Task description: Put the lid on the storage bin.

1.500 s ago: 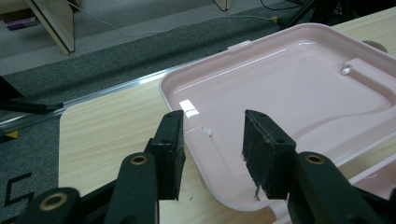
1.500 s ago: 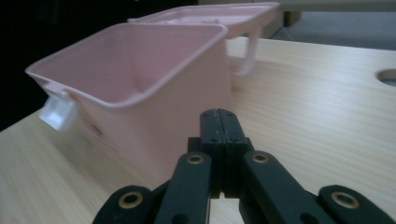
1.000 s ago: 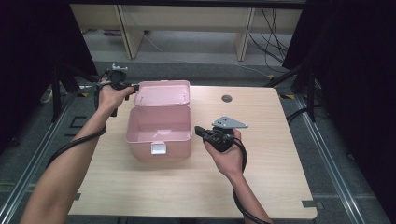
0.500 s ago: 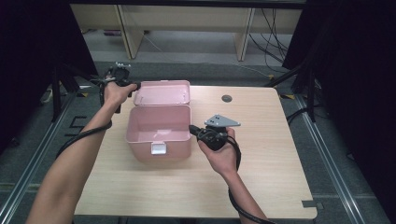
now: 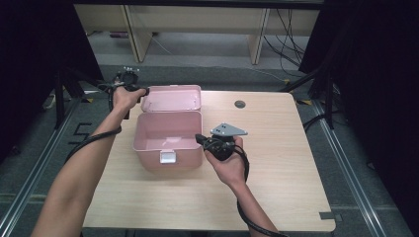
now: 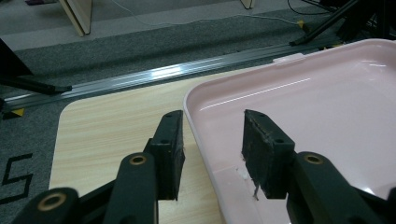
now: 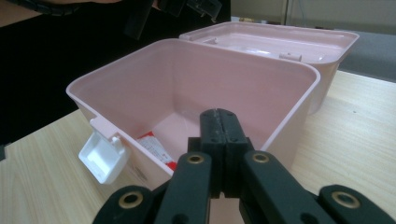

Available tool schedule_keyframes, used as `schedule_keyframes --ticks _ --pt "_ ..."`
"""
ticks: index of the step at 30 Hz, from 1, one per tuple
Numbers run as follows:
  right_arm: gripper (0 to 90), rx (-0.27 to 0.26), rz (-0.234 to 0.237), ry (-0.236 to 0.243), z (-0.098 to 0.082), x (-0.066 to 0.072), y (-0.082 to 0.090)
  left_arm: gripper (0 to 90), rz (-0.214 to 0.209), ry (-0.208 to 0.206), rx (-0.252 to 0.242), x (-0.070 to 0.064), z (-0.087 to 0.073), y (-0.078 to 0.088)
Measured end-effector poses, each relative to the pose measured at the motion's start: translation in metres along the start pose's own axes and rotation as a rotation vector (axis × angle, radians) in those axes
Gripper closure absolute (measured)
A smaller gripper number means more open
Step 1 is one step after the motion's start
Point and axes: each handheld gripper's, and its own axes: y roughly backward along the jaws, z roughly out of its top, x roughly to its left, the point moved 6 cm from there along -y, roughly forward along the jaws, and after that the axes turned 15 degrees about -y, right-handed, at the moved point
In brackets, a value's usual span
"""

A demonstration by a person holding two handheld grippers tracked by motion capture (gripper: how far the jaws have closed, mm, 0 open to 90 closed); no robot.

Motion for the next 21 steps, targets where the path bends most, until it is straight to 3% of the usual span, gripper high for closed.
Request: schedule_keyframes --ticks 2,5,7,8,9,10,12,13,14,16,17,18,20,21 --pt "90.0 0.009 -0.001 0.006 -0.0014 -0.0009 -0.0006 57.7 -0.001 -0.040 -0.019 0.0026 0.0008 -0.0021" --pt "90.0 -0.002 -0.006 0.001 -0.0027 -0.0013 -0.0002 57.5 0.002 0.009 0.009 0.0000 -0.0011 -0.0012" --pt "90.0 -0.009 -0.002 0.019 -0.0028 -0.0025 -0.0004 57.5 0.005 0.008 0.012 0.0005 -0.0016 -0.0018" --pt "90.0 0.011 -0.003 -0.012 -0.0050 -0.0009 0.0011 57.4 0.001 -0.035 0.008 0.0031 -0.0012 -0.0024" --pt "90.0 0.003 -0.003 0.004 -0.0050 -0.0022 0.0004 57.2 0.001 -0.036 0.007 0.0031 -0.0013 -0.0028" --pt "90.0 -0.005 0.006 0.007 -0.0053 -0.0017 -0.0007 57.1 0.003 0.001 0.013 0.0006 -0.0021 -0.0026" --pt "90.0 0.007 -0.005 -0.010 -0.0073 -0.0018 0.0009 57.1 0.003 0.003 0.015 -0.0001 -0.0024 -0.0030" --pt "90.0 0.004 -0.004 0.005 -0.0071 -0.0027 0.0006 57.1 0.005 -0.001 0.016 0.0003 -0.0025 -0.0032" --pt "90.0 -0.001 -0.002 0.008 -0.0072 -0.0028 0.0004 57.1 0.005 -0.037 0.014 0.0027 -0.0022 -0.0037" --pt "90.0 -0.001 -0.001 0.014 -0.0078 -0.0030 0.0007 57.0 0.003 -0.044 0.014 0.0035 -0.0025 -0.0047" --pt "90.0 -0.005 -0.004 0.000 -0.0086 -0.0024 0.0010 57.0 0.005 -0.006 0.018 0.0008 -0.0029 -0.0047" --pt "90.0 -0.007 -0.002 0.000 -0.0088 -0.0024 0.0010 57.0 0.005 0.007 0.022 -0.0003 -0.0032 -0.0049" --pt "90.0 -0.002 0.012 -0.002 -0.0098 -0.0019 0.0006 56.8 0.006 -0.030 0.019 0.0021 -0.0027 -0.0062" --pt "90.0 -0.008 0.013 0.008 -0.0103 -0.0027 -0.0003 56.8 0.006 0.006 0.023 0.0000 -0.0031 -0.0067"
